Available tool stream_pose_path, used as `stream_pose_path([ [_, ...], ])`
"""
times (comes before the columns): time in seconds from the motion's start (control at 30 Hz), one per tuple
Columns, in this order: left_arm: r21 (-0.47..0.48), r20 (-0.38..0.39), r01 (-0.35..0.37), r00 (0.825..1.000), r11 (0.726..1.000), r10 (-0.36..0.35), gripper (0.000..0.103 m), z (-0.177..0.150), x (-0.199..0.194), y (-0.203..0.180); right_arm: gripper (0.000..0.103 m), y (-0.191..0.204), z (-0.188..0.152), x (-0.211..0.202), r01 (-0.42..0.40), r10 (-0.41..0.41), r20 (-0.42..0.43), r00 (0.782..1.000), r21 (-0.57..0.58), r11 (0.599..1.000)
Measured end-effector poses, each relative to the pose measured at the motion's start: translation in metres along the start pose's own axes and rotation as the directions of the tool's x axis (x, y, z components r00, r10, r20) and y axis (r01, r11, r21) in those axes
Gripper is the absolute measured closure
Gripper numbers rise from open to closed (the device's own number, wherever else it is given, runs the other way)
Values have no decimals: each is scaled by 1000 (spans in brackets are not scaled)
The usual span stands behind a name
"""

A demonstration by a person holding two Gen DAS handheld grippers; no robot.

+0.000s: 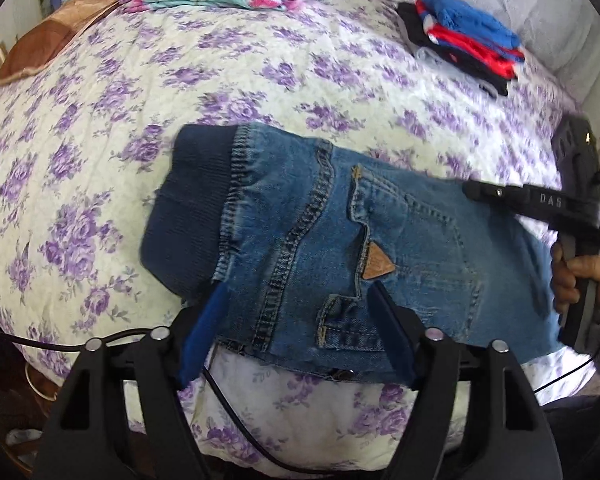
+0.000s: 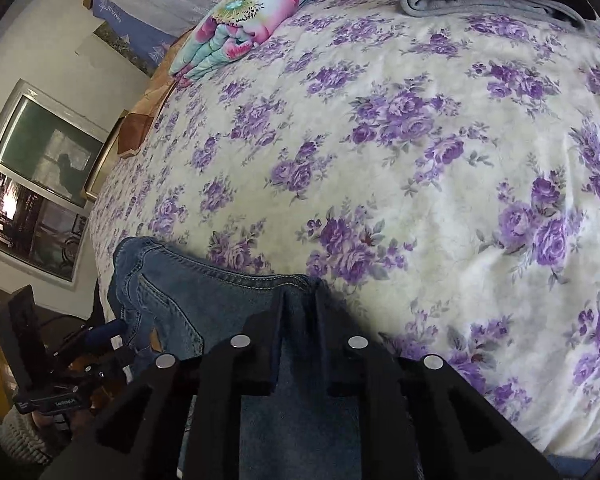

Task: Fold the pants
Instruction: 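Carry the held leg hems with the right tool toward the navy waistband, then open the right tool and release the hems onto the jeans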

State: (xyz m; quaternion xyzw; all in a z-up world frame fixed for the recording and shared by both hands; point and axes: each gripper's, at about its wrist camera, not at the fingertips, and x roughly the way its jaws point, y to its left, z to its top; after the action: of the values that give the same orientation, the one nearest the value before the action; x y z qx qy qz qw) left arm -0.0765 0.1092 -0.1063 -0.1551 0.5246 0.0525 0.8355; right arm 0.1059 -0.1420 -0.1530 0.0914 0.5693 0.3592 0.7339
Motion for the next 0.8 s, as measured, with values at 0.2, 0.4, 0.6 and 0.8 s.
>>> stream_pose_path([
  [0.2, -90, 76, 6, 997, 996, 1, 33, 4, -30, 25, 82, 10, -6, -50, 8, -10, 129, 992, 20, 1000],
  [0.4, -56, -38, -163, 986, 985, 162, 33, 9, 15, 34, 82, 44, -17, -19, 2, 1, 66, 998, -52, 999],
  [0.6, -127, -58, -119, 992, 985, 112, 20, 4, 24, 57, 103, 14, -17, 17, 19, -20, 17, 1000, 95, 995],
  [0.8, -135, 53, -39, 997, 990, 47, 22, 9, -17, 63, 97, 42, -30, -29, 44, -50, 125, 991, 47, 998],
])
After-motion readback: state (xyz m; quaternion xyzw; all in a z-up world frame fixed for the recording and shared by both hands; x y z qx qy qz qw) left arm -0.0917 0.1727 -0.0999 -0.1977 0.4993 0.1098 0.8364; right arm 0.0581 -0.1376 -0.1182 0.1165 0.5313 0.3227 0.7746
